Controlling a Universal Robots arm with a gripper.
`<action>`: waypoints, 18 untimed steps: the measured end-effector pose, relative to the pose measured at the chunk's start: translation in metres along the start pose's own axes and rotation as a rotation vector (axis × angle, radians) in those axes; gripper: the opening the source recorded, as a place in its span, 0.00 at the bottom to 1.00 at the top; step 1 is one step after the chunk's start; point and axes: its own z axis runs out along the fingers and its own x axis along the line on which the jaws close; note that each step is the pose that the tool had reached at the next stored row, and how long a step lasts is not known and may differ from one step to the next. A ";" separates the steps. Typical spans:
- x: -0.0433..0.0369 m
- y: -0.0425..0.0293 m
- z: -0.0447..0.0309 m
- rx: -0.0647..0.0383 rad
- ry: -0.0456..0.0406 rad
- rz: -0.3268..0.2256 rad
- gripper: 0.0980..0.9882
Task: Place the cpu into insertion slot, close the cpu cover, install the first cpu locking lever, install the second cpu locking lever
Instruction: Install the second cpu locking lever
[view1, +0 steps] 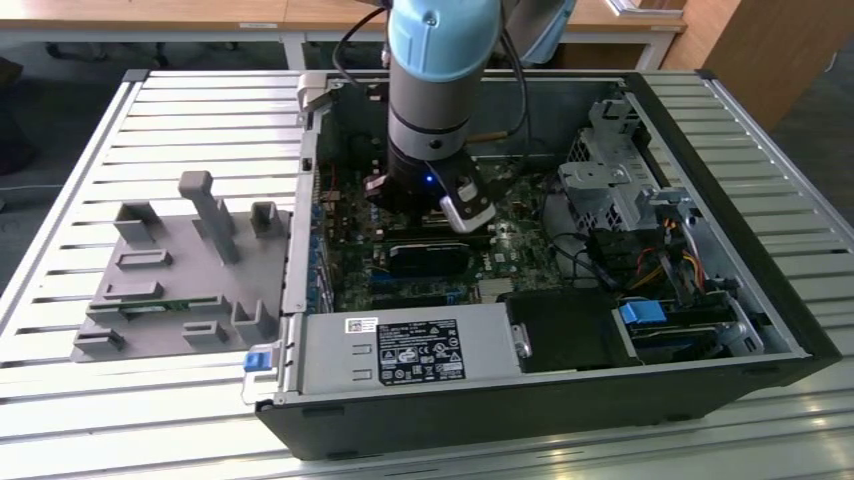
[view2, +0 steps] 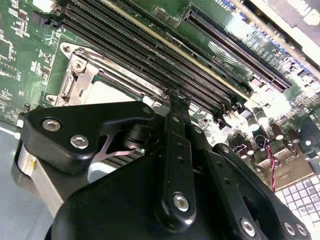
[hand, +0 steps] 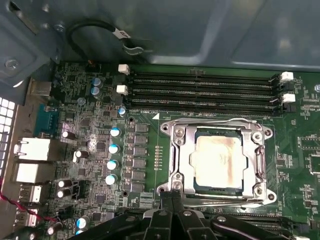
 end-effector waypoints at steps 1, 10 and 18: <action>0.0002 -0.0001 0.0004 -0.002 0.0000 0.000 0.01; 0.0035 -0.0009 0.0040 -0.015 -0.0002 0.000 0.01; 0.0062 0.0006 0.0072 -0.018 -0.0004 0.000 0.01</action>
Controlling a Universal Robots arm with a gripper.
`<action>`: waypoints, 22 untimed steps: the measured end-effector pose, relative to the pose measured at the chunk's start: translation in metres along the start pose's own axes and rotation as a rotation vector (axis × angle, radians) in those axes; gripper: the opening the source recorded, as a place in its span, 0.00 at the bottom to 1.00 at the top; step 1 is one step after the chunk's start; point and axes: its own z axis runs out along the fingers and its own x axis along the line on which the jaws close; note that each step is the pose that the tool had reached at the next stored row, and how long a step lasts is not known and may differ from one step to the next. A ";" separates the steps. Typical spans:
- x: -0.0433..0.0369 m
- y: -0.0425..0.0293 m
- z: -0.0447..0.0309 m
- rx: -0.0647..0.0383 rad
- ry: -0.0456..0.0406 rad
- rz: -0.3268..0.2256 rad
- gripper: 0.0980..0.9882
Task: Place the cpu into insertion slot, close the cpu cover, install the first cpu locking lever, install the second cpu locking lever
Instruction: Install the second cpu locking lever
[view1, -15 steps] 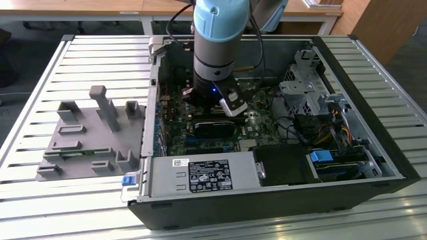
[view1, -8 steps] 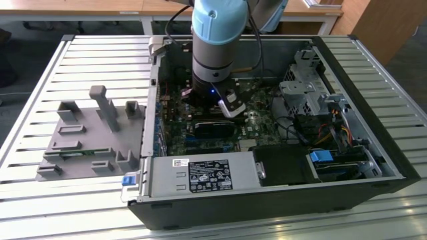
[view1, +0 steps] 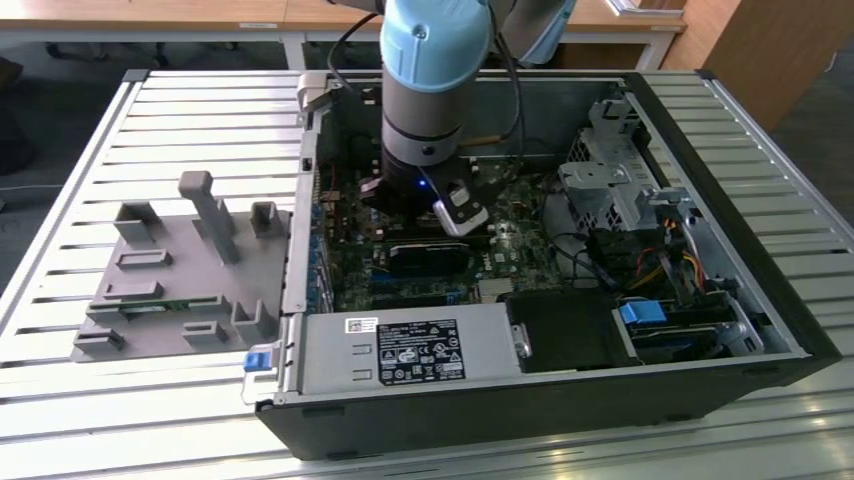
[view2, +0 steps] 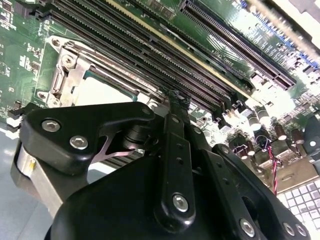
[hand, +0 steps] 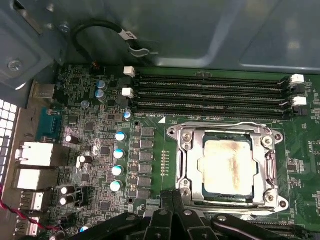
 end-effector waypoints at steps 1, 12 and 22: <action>0.0003 0.0004 0.0005 0.000 -0.0001 0.000 0.01; 0.0010 0.0018 -0.0036 -0.007 -0.0003 0.000 0.01; 0.0012 0.0049 -0.0168 -0.009 -0.0003 0.000 0.01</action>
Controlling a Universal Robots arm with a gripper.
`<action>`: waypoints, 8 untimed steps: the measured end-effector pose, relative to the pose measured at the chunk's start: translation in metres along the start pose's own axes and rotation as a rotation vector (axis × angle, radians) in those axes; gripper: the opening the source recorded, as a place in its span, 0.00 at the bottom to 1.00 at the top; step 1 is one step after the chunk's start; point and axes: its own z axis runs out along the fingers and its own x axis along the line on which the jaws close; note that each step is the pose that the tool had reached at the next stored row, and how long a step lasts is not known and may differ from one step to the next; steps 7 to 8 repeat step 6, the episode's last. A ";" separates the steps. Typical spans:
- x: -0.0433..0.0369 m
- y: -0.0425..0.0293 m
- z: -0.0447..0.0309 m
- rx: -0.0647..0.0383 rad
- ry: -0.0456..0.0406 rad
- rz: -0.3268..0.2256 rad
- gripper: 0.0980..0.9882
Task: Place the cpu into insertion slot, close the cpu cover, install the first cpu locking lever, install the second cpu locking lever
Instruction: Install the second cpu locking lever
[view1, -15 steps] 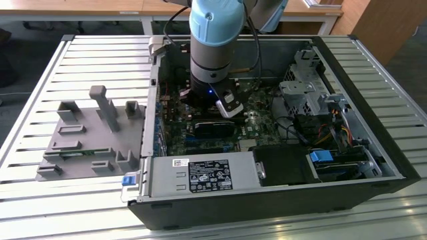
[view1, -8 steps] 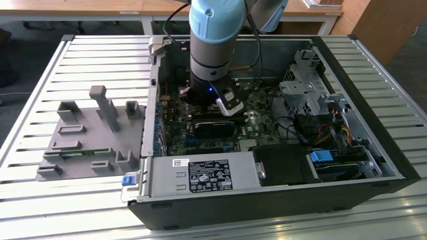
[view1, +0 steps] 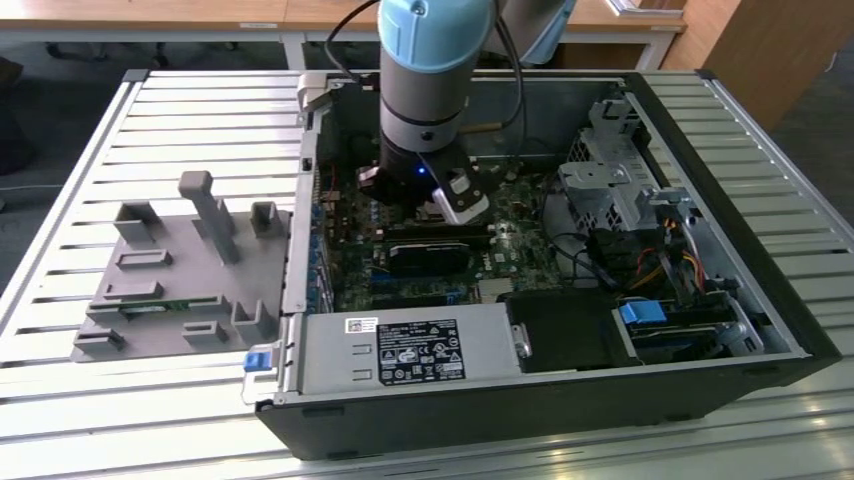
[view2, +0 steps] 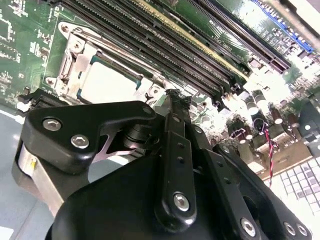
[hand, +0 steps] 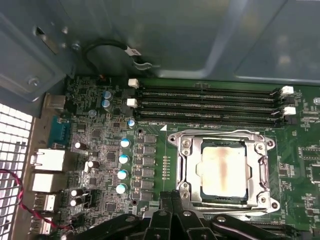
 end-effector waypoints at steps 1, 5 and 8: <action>0.0000 0.0002 -0.0008 0.000 0.0000 0.000 0.01; 0.0000 0.0008 -0.0028 0.000 -0.0001 0.000 0.01; 0.0000 0.0008 -0.0028 0.000 -0.0001 0.000 0.01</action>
